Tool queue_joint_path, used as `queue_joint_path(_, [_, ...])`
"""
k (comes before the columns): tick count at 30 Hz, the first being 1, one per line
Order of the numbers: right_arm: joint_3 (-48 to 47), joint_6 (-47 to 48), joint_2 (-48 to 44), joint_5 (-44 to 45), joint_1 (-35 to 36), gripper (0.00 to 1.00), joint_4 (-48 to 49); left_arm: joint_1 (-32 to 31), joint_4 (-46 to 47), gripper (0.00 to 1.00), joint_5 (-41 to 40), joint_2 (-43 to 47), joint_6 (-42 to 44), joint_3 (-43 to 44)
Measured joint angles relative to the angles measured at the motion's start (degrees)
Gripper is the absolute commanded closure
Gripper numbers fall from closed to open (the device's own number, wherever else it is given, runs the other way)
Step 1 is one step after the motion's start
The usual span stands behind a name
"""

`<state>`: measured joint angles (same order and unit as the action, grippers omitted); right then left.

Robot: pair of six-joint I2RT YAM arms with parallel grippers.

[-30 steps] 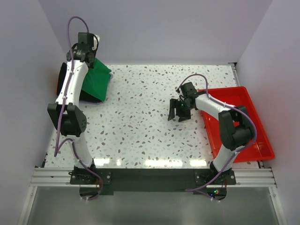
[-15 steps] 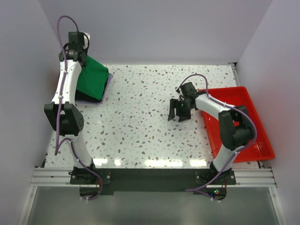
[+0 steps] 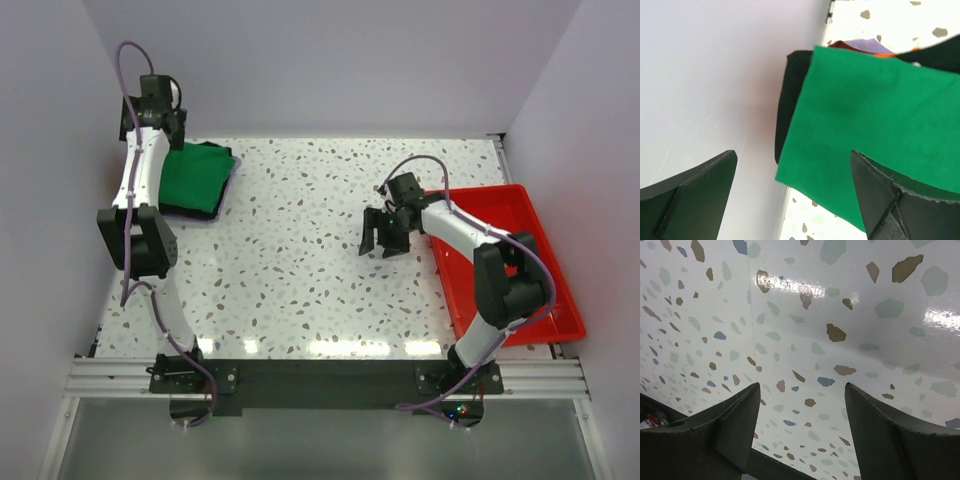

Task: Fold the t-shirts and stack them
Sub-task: Neatly place the folded tshirt to the corner, then reset both grippers

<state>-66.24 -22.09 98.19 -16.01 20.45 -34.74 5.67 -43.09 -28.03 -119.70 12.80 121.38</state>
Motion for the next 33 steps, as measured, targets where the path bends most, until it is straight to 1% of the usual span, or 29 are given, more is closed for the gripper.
queue_joint_path(5, [0.0, -0.4, -3.5, 0.0, 0.0, 0.28, 0.0, 0.0, 2.6, 0.0, -1.1, 0.9, -2.8, -0.6])
queue_joint_path(7, [0.0, -0.6, -4.8, 0.2, 0.0, 0.28, 0.1, -0.1, 3.8, 0.0, -0.2, 3.1, -4.8, -3.2])
queue_joint_path(11, [0.0, -0.8, -7.1, 1.1, 0.0, 0.28, 0.8, -0.6, 7.4, 0.0, 3.2, 11.9, -10.4, -14.4])
queue_joint_path(14, [0.1, -0.8, -8.9, 2.0, 0.0, 0.28, 1.6, -2.8, 11.7, 0.0, 4.6, 20.6, -14.2, -25.9])
queue_joint_path(16, [0.2, -0.8, -10.1, 2.9, 0.0, 0.28, 2.2, -6.3, 15.0, 0.0, 4.0, 26.9, -17.0, -34.4])
queue_joint_path(19, [1.2, -0.8, -12.2, 3.7, 0.0, 0.28, 3.3, -14.3, 19.6, 0.0, 4.0, 33.7, -21.4, -45.6])
queue_joint_path(23, [3.0, -0.8, -14.7, 5.0, 0.0, 0.28, 4.8, -25.7, 22.9, 0.0, 3.8, 38.0, -27.4, -56.7])
queue_joint_path(26, [4.7, -0.8, -16.2, 6.1, 0.0, 0.28, 5.9, -33.3, 23.3, 0.0, 3.5, 39.4, -32.0, -61.9])
queue_joint_path(28, [5.9, -0.8, -17.1, 6.7, 0.0, 0.28, 6.9, -38.0, 23.0, 0.0, 2.9, 40.3, -35.3, -63.9])
queue_joint_path(31, [7.3, -0.8, -18.1, 7.8, 0.0, 0.28, 8.1, -43.0, 22.6, 0.0, 2.0, 42.1, -39.2, -65.5])
queue_joint_path(33, [7.9, -0.9, -18.4, 8.2, 0.0, 0.28, 8.8, -45.0, 22.4, 0.0, 1.6, 43.6, -41.2, -66.1])
